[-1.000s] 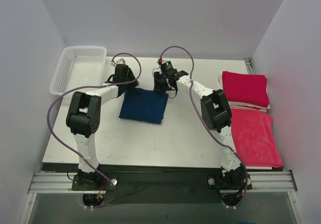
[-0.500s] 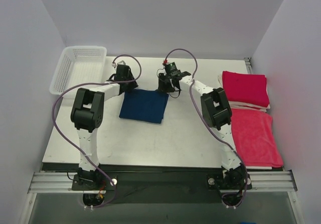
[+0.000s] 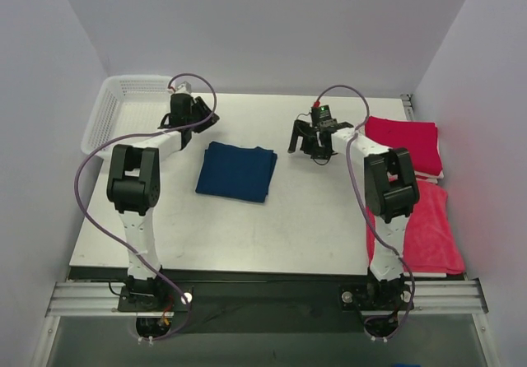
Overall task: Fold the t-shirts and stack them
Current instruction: Put the neatly folded tshirt into the corner of the board with the right arm
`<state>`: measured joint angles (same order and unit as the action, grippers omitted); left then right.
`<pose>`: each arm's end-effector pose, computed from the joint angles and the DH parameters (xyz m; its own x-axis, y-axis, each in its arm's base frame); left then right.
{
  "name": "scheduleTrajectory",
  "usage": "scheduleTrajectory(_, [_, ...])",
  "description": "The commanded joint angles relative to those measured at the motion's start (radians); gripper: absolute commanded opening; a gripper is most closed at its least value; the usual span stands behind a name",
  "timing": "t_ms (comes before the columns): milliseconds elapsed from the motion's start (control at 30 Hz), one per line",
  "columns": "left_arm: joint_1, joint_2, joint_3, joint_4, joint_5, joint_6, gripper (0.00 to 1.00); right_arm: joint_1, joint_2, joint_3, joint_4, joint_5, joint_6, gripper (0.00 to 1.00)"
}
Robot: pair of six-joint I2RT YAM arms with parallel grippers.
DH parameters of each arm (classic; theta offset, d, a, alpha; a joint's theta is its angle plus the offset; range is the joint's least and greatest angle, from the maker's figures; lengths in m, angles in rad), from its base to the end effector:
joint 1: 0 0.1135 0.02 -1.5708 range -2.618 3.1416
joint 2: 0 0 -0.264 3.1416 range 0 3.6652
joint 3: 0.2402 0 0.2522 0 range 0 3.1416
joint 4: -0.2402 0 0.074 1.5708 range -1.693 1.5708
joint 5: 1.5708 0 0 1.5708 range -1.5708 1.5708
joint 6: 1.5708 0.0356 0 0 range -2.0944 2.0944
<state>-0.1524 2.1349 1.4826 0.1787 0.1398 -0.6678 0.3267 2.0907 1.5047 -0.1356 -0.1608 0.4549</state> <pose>0.4830 -0.0792 0.1858 -0.5230 -0.5401 -0.6594 -0.0649 0.7966 -0.6010 0.4437 0.1563 0.1850 -0.7512 0.2034 -0.6279 -0.1119 0.8983 0.4249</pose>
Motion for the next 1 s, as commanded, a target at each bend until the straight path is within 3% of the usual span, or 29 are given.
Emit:
scheduleTrajectory(0, [0.013, -0.105, 0.018, 0.007, 0.015, 0.039, 0.47, 0.021, -0.141, -0.118, 0.082, -0.058, 0.037, 0.86])
scheduleTrajectory(200, [0.013, -0.226, -0.129, -0.122, -0.077, 0.048, 0.47, 0.052, -0.265, -0.357, 0.269, -0.158, 0.116, 0.91])
scheduleTrajectory(333, [0.013, -0.329, -0.244, -0.209, -0.190, 0.008, 0.47, 0.080, -0.248, -0.408, 0.347, -0.229, 0.153, 0.93])
scheduleTrajectory(567, [0.005, -0.371, -0.303, -0.333, -0.238, -0.004, 0.46, 0.121, -0.146, -0.428, 0.493, -0.296, 0.237, 0.91])
scheduleTrajectory(767, [0.004, -0.340, -0.301, -0.450, -0.244, -0.030, 0.46, 0.135, -0.005, -0.350, 0.487, -0.327, 0.288, 0.87])
scheduleTrajectory(967, [-0.004, -0.322, -0.312, -0.533, -0.258, -0.069, 0.46, 0.159, 0.023, -0.327, 0.455, -0.310, 0.289, 0.86])
